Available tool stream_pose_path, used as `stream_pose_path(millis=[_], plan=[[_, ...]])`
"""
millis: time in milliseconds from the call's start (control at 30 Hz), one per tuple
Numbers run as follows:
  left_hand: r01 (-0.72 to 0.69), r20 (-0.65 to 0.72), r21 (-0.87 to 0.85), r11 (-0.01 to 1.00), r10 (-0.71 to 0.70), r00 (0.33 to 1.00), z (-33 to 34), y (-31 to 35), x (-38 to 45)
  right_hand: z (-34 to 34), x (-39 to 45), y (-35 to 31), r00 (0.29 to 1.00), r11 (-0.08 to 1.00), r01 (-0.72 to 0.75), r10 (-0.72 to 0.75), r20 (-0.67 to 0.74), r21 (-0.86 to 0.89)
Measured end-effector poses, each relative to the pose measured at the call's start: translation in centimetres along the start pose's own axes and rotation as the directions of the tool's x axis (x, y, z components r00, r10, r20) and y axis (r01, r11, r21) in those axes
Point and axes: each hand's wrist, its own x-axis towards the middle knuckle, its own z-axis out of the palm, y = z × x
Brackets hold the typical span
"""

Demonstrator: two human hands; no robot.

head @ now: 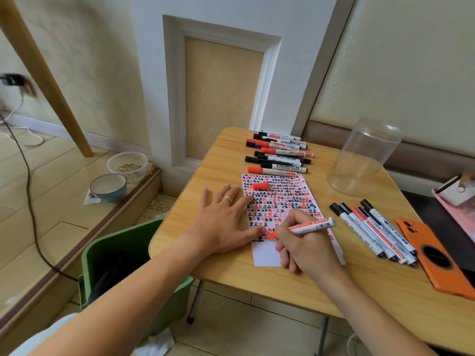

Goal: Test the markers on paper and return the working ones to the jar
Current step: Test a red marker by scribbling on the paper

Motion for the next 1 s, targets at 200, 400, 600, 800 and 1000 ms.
stream_pose_path(millis=[200, 400, 600, 800, 1000], plan=[[0.000, -0.001, 0.012, 1.000, 0.000, 1.000, 0.15, -0.07, 0.03, -0.02, -0.06, -0.19, 1.000, 1.000, -0.006, 0.006, 0.009, -0.019], [0.001, -0.006, -0.008, 1.000, -0.001, 1.000, 0.19, -0.10, 0.00, 0.02, -0.08, -0.33, 0.999, 0.999, -0.044, 0.044, -0.012, -0.020], [-0.001, -0.001, -0.011, 1.000, 0.001, 1.000, 0.07, -0.08, -0.06, 0.01, -0.15, -0.32, 0.999, 0.999, -0.038, 0.038, -0.028, -0.007], [0.001, 0.008, -0.014, 1.000, -0.001, 1.000, 0.06, -0.05, 0.03, 0.05, -0.16, -0.39, 0.999, 0.999, -0.036, 0.036, -0.017, -0.023], [-0.001, 0.006, -0.014, 1.000, 0.001, 1.000, 0.00, -0.04, -0.05, 0.02, -0.13, -0.49, 0.999, 0.999, -0.048, 0.047, -0.008, -0.026]])
